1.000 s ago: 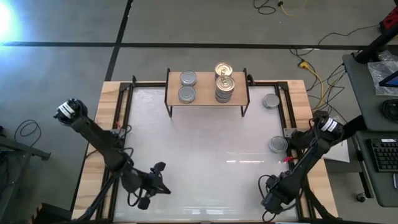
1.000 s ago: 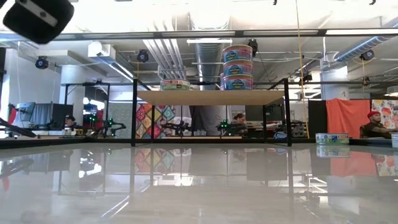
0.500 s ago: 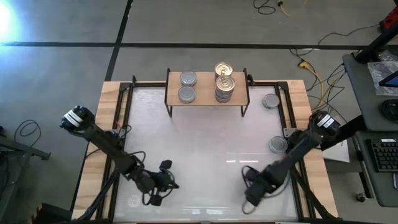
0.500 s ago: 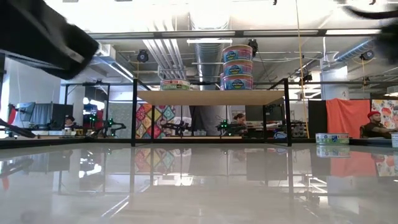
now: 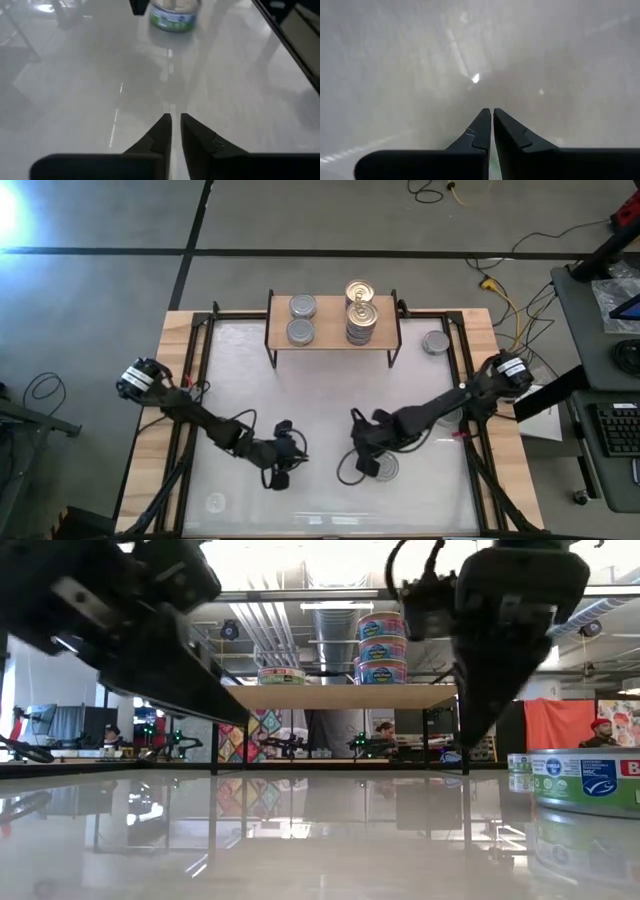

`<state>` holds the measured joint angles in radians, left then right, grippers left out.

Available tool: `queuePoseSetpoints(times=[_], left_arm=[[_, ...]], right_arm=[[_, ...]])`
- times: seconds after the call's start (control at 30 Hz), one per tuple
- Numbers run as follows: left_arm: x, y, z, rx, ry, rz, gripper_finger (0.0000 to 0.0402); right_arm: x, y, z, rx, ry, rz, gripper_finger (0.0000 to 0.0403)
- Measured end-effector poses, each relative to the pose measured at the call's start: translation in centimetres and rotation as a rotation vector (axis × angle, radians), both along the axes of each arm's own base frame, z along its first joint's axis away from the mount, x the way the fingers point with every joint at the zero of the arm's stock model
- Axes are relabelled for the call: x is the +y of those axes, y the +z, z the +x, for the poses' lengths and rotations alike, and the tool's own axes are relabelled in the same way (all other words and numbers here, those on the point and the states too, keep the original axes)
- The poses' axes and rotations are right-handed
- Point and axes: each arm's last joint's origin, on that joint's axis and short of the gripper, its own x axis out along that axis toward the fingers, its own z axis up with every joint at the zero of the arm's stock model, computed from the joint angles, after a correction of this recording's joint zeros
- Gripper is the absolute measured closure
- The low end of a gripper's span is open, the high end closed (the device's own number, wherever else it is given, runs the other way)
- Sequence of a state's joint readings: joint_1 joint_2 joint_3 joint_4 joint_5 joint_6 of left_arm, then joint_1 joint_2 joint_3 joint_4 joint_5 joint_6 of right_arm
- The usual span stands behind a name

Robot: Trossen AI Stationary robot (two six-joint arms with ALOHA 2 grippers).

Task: Stack canned seafood by type on shelf
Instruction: Stack the green tuna can on top of the other green tuna can on the shelf

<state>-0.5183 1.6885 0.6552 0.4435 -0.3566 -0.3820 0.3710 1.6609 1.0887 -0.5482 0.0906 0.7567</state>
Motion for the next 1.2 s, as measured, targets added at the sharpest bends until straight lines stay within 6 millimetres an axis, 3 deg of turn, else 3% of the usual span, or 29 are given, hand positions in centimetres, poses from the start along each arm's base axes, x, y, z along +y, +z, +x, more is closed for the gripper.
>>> queuePoseSetpoints(times=[0.07,0.17,0.3,0.47,0.57,0.63,0.93,1.2], left_arm=[[0.4,-0.2,0.4,-0.01,0.03,-0.029,0.0358],[0.6,-0.4,0.8,-0.031,0.051,-0.055,0.0324],[0.4,-1.0,1.2,-0.052,0.054,-0.09,0.0276],[-0.1,-2.6,2.0,-0.037,0.02,-0.096,0.0226],[-0.5,-3.0,2.9,-0.041,0.011,-0.082,0.0209],[-0.8,-3.3,3.4,-0.04,0.003,-0.063,0.0202],[-1.3,-4.1,5.1,-0.039,0.036,-0.048,0.0158],[-0.6,-3.7,5.7,-0.038,0.063,-0.05,0.0089]], right_arm=[[-0.1,0.5,0.6,-0.019,0.072,-0.034,0.039],[0.7,2.8,1.1,-0.065,0.147,-0.093,0.039],[2.6,4.6,-1.2,0.079,0.218,-0.16,0.039],[5.5,3.5,-6.3,0.364,0.167,-0.181,0.039],[7.5,2.1,-8.3,0.399,0.179,-0.14,0.039],[8.2,1.0,-8.6,0.379,0.189,-0.117,0.039],[7.2,-1.8,-4.5,0.186,0.18,-0.146,0.039],[5.5,-3.6,-0.3,0.057,0.248,-0.165,0.039]])
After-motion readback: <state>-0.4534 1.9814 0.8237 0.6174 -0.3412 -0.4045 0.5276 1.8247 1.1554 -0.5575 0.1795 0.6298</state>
